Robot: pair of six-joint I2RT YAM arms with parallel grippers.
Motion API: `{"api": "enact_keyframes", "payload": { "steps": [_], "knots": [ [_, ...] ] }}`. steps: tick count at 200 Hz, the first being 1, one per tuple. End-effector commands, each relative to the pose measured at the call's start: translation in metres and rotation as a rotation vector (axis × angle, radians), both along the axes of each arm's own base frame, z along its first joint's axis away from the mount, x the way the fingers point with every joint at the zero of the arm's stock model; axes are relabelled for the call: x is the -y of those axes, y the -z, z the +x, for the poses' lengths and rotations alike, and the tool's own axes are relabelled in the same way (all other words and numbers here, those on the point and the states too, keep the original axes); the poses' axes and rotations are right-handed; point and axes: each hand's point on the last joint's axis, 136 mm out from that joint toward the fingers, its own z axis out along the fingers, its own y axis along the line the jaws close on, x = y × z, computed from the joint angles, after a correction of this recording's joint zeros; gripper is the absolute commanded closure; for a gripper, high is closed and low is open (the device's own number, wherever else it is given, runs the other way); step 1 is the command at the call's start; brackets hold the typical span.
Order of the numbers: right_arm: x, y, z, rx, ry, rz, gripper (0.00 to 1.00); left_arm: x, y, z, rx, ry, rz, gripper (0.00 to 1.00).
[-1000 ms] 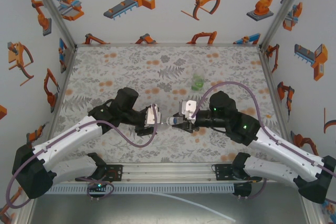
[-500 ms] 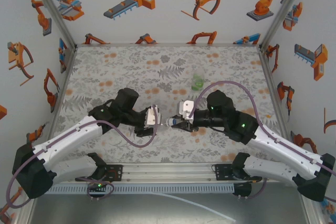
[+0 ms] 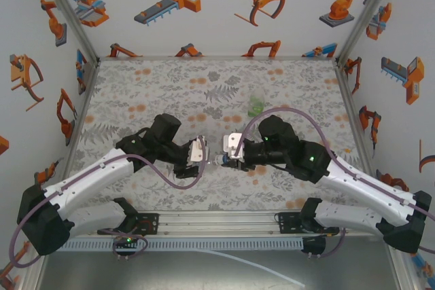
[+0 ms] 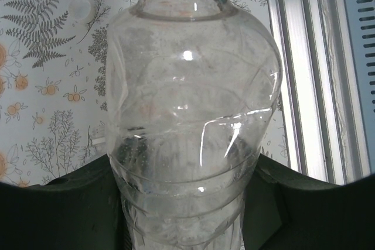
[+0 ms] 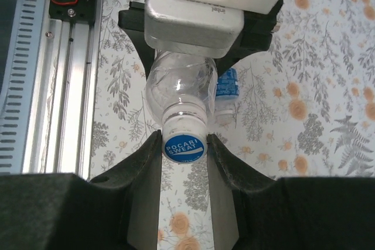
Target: Screw on the bottle caps
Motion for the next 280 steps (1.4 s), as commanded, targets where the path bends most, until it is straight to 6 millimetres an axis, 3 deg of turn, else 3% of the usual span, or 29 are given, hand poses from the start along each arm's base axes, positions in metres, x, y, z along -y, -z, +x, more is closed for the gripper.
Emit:
{"api": "enact_keyframes", "payload": {
  "steps": [1,41,81,100,121,143,163,180,209,235,252,280],
  "knots": [
    [-0.006,-0.005,0.006,-0.214,0.130,0.066,1.00,0.009,-0.024,0.003,0.048,0.013,-0.076,1.00],
    [0.001,0.001,0.042,-0.743,0.587,0.206,1.00,0.010,-0.024,0.005,0.052,0.012,-0.076,1.00],
    [0.014,0.032,0.052,-1.315,0.964,0.327,1.00,0.010,-0.026,0.005,0.057,0.016,-0.081,1.00],
    [0.024,0.048,0.054,-1.455,1.115,0.343,1.00,0.010,-0.026,0.005,0.059,0.017,-0.083,1.00],
    [0.017,0.055,0.053,-1.516,1.117,0.340,0.88,0.011,-0.026,0.004,0.058,0.021,-0.084,1.00],
    [0.016,0.054,0.055,-1.479,1.120,0.318,0.76,0.010,-0.026,0.002,0.056,0.022,-0.086,1.00],
    [0.020,0.044,0.061,-1.393,1.119,0.319,0.57,0.010,-0.027,0.002,0.056,0.021,-0.086,1.00],
    [0.022,0.024,0.067,-1.316,1.086,0.349,0.45,0.010,-0.028,0.002,0.058,0.021,-0.089,1.00],
    [0.021,-0.025,0.070,-1.024,0.925,0.326,0.24,0.010,-0.027,0.003,0.057,0.022,-0.087,1.00],
    [0.021,-0.048,0.067,-0.774,0.803,0.249,0.24,0.011,-0.026,0.002,0.054,0.027,-0.085,1.00],
    [0.015,-0.059,0.059,-0.615,0.661,0.199,0.31,0.011,-0.026,0.002,0.053,0.029,-0.086,1.00],
    [0.003,-0.069,0.019,-0.330,0.278,0.107,0.35,0.010,-0.025,0.002,0.053,0.027,-0.085,1.00]
  ]
}}
